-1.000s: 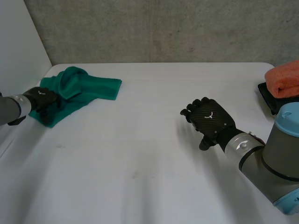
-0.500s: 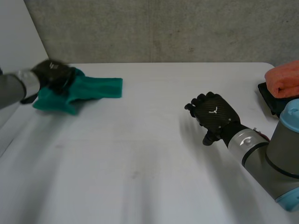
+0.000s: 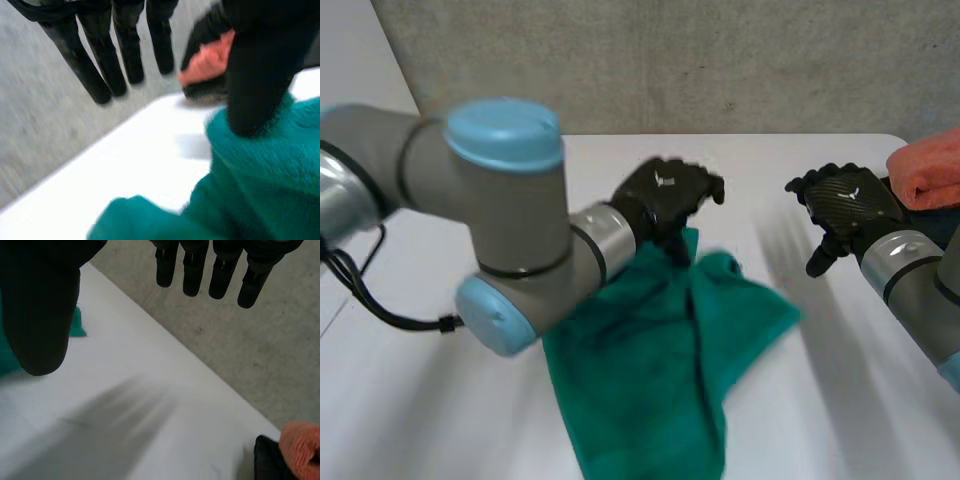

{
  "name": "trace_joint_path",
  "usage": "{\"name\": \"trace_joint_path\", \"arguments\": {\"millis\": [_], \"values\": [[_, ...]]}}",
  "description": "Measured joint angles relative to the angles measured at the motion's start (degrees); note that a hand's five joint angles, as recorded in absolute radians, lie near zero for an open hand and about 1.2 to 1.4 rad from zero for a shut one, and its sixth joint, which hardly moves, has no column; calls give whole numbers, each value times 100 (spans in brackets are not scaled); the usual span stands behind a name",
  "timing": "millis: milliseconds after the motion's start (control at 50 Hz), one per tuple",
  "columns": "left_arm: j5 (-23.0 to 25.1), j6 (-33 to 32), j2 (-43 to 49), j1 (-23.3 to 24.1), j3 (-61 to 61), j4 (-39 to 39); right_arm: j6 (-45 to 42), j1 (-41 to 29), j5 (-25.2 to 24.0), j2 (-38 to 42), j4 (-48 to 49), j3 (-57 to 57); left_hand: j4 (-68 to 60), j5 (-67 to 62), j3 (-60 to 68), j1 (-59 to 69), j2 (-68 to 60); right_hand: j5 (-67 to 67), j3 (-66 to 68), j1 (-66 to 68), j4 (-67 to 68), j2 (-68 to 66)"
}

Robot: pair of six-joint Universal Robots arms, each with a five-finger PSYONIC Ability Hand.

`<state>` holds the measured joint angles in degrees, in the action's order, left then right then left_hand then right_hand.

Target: Fold the laundry.

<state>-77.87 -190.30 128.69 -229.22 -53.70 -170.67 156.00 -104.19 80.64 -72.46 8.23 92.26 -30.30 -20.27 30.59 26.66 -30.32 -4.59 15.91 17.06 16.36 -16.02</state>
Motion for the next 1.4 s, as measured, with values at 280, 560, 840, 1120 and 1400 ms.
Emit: {"name": "trace_joint_path", "arguments": {"millis": [280,560,840,1120,1400], "values": [[-93,-236,-780,-930,-178,500,472,-327,772,39,-2155,-798,1580,1614,-1563,-1120,1563,67,-81,-71,-1,2],[165,-1781,583,-1417,402,1765,2425,-1116,1726,437,-3345,-850,1564,1594,-1553,-1116,1554,67,-81,-101,-1,1],[-397,-2252,1299,-1020,1050,1824,3325,-1366,2110,1624,-2507,-1424,-3726,-3577,3643,4011,-3733,-4972,4869,4708,4832,-4963],[-1118,-713,332,-1274,2474,1099,2126,-1210,2021,1339,-1242,-3815,-3816,-3578,3730,4011,-3805,-5285,5194,4735,5205,-5122],[-736,441,-1586,-2187,-208,150,1159,-1410,1242,186,-900,-3334,-3818,-3578,3743,4011,-3812,-5346,5195,4735,5206,-5123]]}}
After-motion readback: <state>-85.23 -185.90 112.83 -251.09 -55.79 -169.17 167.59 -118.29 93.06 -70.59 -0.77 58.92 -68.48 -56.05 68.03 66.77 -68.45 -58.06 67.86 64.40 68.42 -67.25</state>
